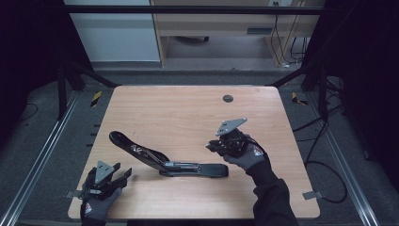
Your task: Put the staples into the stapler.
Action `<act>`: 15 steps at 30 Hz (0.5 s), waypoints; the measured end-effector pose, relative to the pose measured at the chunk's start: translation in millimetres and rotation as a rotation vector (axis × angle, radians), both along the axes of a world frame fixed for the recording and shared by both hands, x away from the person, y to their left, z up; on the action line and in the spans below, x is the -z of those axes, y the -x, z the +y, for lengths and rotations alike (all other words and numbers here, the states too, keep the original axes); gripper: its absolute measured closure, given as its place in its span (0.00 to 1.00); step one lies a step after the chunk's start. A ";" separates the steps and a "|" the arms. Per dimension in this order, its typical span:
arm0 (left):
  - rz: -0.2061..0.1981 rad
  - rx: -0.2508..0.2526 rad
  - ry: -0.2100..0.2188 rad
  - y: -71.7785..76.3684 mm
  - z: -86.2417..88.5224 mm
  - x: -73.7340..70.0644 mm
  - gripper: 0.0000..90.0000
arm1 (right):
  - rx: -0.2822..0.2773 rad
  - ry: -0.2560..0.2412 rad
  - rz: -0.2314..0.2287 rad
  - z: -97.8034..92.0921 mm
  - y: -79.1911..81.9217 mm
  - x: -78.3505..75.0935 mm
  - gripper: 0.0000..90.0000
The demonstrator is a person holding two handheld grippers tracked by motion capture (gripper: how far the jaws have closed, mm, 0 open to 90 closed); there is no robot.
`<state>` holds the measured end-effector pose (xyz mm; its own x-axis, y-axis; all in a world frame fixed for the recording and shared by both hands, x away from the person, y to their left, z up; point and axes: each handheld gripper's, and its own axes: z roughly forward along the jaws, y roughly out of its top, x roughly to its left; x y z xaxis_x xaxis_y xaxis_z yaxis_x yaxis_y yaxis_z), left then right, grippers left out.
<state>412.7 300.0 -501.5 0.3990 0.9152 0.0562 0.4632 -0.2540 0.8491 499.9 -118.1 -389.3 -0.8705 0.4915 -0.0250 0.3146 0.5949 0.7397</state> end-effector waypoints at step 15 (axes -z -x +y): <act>-0.014 0.004 0.002 0.5 0.6 -1.1 0.53 | -0.115 0.030 0.039 39.4 -7.1 10.7 0.87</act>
